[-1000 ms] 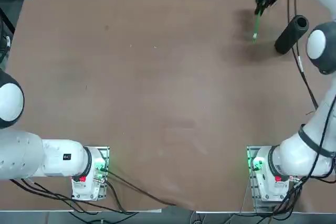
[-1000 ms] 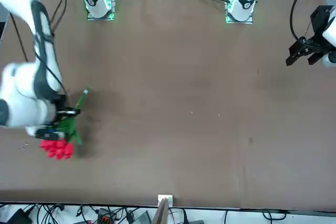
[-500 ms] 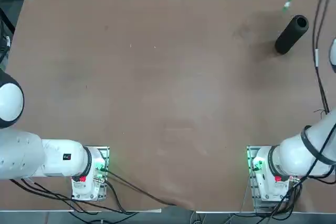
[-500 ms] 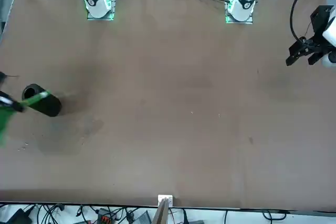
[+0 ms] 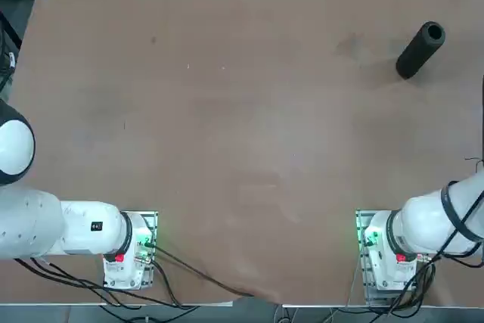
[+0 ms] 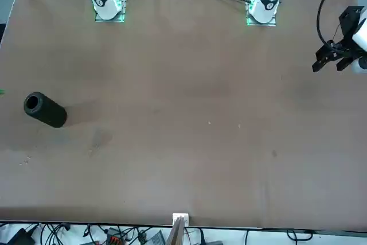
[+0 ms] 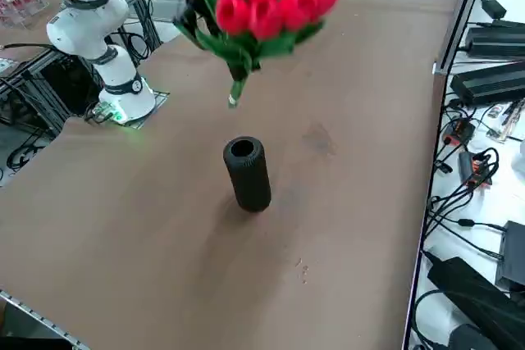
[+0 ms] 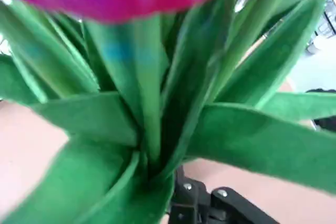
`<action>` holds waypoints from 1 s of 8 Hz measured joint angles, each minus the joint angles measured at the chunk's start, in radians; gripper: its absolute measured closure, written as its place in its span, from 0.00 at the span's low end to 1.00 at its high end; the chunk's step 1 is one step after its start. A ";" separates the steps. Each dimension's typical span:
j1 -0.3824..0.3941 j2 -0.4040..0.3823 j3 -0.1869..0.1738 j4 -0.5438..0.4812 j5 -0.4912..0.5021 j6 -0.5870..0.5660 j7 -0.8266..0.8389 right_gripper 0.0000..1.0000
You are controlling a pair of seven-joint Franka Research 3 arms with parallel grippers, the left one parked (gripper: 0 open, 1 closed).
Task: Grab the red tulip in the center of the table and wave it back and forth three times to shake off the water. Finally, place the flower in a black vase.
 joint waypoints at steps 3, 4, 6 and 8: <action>0.205 -0.047 0.059 0.000 -0.065 -0.043 0.230 0.89; 0.331 -0.046 0.066 -0.001 -0.166 -0.042 0.395 0.89; 0.566 -0.040 0.073 -0.003 -0.385 -0.030 0.755 0.89; 0.703 -0.025 0.073 -0.014 -0.520 -0.032 0.992 0.89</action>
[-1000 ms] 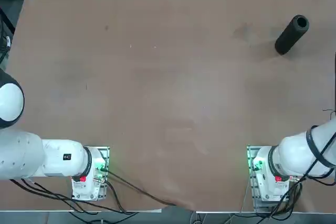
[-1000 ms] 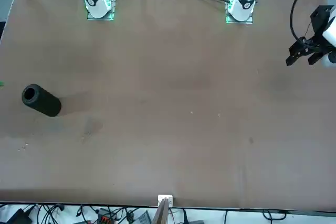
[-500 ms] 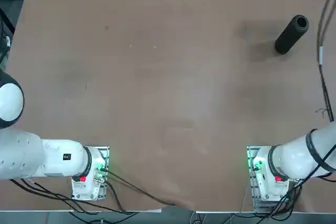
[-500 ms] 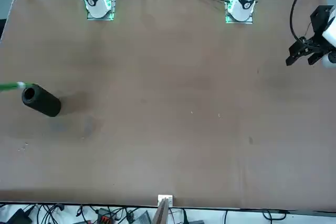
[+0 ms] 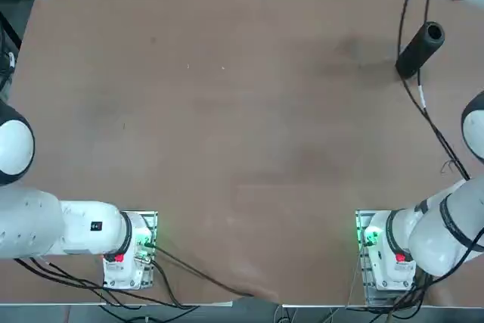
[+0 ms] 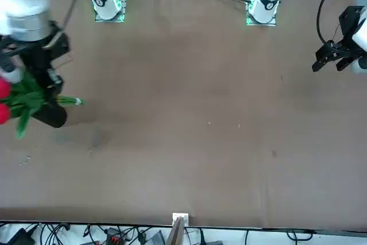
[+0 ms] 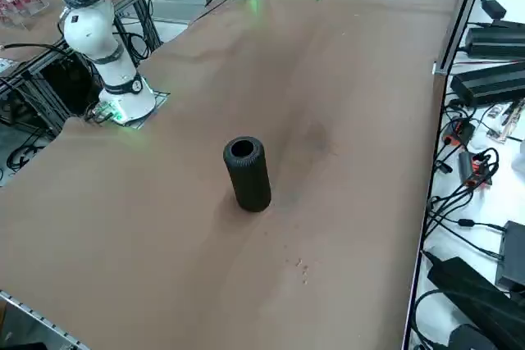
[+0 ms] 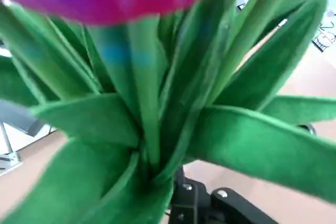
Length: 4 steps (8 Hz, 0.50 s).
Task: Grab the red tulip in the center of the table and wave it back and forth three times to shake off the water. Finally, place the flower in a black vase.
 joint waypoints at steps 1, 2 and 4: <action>0.011 0.005 -0.003 -0.003 -0.013 -0.001 0.025 0.89; 0.001 0.001 -0.024 -0.001 -0.018 -0.001 0.009 0.89; -0.100 -0.029 -0.076 0.000 -0.017 0.004 -0.161 0.89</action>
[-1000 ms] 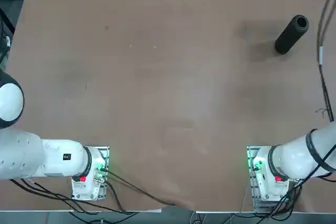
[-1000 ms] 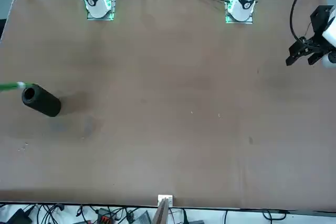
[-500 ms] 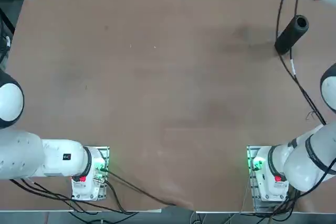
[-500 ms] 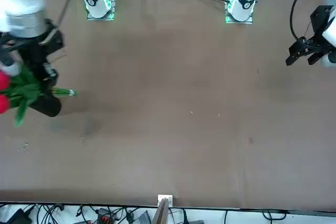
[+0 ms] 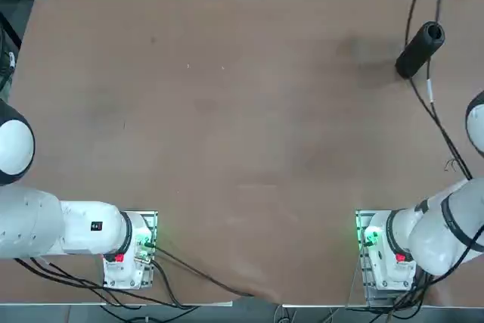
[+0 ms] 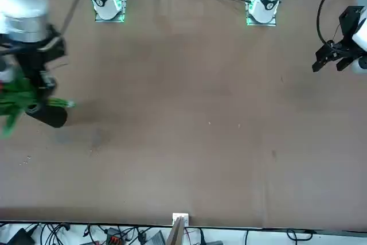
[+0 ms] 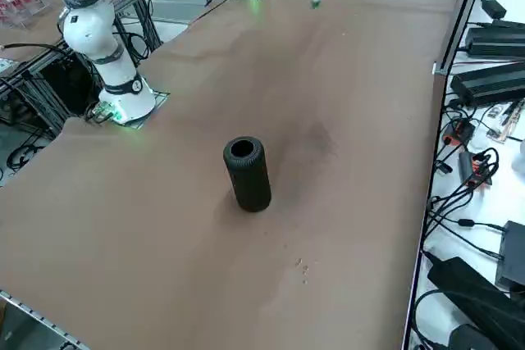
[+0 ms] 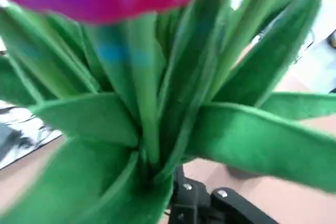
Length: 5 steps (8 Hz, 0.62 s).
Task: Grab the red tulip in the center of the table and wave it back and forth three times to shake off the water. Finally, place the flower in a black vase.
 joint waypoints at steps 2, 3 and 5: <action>-0.192 -0.013 -0.013 -0.001 0.095 0.074 -0.239 0.89; -0.277 -0.012 -0.015 -0.002 0.200 0.101 -0.376 0.89; -0.409 -0.011 -0.015 -0.002 0.371 0.112 -0.599 0.89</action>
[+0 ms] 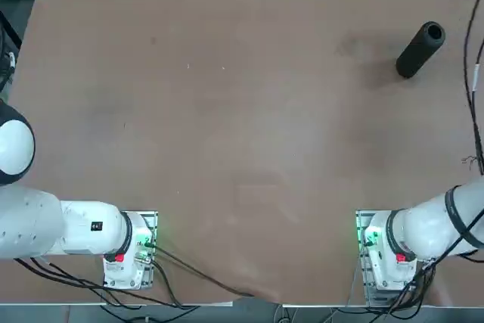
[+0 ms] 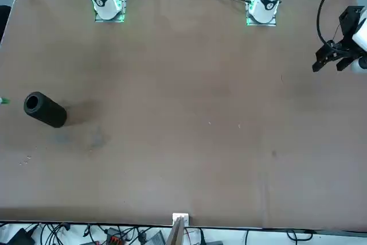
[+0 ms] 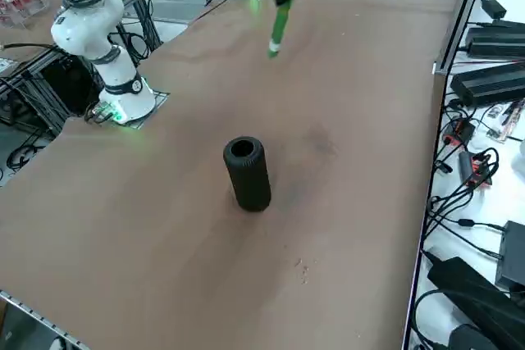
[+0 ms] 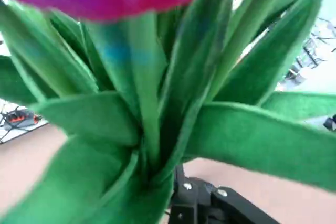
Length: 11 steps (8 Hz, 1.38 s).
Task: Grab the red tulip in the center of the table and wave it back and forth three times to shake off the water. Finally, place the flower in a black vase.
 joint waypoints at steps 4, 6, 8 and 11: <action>0.047 -0.010 0.063 0.002 0.005 -0.006 0.038 0.89; 0.199 -0.012 0.077 0.001 -0.097 -0.058 0.271 0.89; 0.375 -0.010 0.084 -0.004 -0.230 -0.143 0.547 0.89; 0.555 0.005 0.086 -0.020 -0.322 -0.233 0.826 0.89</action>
